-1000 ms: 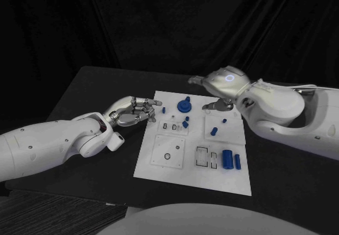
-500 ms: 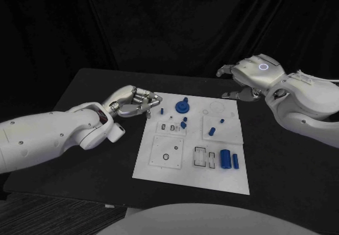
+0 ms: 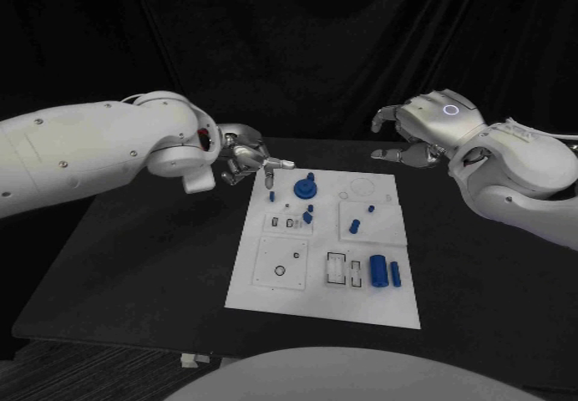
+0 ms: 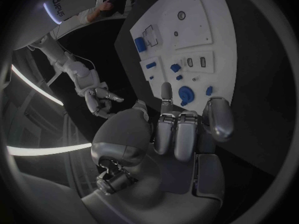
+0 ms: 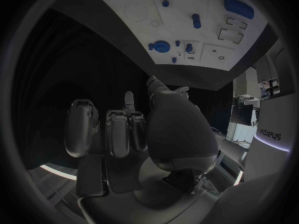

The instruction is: Assemble the parts on the task board

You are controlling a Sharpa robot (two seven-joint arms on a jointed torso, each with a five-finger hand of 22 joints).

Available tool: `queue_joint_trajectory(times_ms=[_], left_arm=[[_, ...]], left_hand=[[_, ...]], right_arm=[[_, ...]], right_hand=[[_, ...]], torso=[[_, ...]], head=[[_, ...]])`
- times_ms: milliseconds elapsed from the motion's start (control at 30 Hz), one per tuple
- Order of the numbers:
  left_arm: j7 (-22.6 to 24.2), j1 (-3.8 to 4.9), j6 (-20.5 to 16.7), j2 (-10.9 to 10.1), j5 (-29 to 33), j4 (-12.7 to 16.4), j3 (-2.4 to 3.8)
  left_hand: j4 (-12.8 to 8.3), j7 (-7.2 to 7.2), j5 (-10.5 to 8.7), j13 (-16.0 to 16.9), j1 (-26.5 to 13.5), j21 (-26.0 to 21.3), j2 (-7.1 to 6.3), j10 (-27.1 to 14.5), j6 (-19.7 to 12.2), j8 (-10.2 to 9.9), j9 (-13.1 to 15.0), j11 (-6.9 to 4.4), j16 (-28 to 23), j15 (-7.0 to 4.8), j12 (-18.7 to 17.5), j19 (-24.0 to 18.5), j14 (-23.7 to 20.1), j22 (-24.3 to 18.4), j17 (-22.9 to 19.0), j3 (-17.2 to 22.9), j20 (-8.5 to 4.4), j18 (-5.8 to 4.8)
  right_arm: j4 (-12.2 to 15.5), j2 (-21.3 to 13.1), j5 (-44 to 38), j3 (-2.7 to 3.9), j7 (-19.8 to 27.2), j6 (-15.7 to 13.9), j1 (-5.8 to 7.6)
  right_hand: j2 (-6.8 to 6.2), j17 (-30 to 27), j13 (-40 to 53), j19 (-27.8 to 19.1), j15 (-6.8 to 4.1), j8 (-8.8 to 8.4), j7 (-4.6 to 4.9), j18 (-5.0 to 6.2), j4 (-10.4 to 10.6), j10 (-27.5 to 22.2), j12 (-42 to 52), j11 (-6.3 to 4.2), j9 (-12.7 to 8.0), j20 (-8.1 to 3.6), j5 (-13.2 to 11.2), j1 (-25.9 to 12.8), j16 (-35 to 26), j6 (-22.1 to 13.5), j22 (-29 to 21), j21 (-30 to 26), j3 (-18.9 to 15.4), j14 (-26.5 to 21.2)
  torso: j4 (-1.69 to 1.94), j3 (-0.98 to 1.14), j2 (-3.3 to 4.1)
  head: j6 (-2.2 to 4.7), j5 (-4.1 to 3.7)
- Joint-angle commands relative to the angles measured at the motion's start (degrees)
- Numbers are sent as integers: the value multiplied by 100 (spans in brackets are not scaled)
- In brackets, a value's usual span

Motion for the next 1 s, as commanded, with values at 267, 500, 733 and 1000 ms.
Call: queue_joint_trajectory(times_ms=[267,500,733,1000], left_arm=[[-1692,133,1736,970,127,-795,4],[-1836,56,1649,1384,180,-1216,2],[-1866,-146,1360,1619,192,-1494,0],[-1874,-445,1069,1673,195,-1689,-2]], left_hand=[[-79,158,3,1520,437,330,112,602,-328,-983,-83,71,58,-19,80,364,627,525,1515,-134,32,-70],[-57,358,28,1520,362,267,180,602,-575,-1792,-434,236,58,121,80,291,627,468,1515,-39,164,-52],[-150,425,161,1520,410,276,194,602,-558,-2150,-627,305,58,187,80,325,627,534,1515,78,243,-55],[-261,369,354,1520,465,371,217,602,-210,-2305,-753,267,58,162,80,501,627,746,1515,230,240,-91]], right_arm=[[9,-18,423,2,-32,-437,-61],[60,-144,441,2,-65,-527,-66],[60,-189,445,2,-57,-605,-121],[-24,-218,446,2,16,-732,-230]], right_hand=[[32,1551,1519,197,-30,159,17,-16,5,577,96,24,84,-24,219,-80,105,-51,1247,126,253,597],[7,1559,1519,204,-29,171,23,-19,11,577,96,28,81,-23,224,-95,114,-75,1251,141,244,600],[-4,1545,1519,197,-27,177,29,-14,2,577,96,32,78,-22,234,-80,98,-92,1244,122,250,595],[-8,1543,1519,194,-26,183,35,-12,-4,577,96,34,75,-22,242,-68,97,-98,1241,112,255,595]], torso=[[-484,438,-298],[-656,596,-352],[-700,618,-357],[-608,635,-379]], head=[[1,282],[1,614],[1,828],[1,805]])
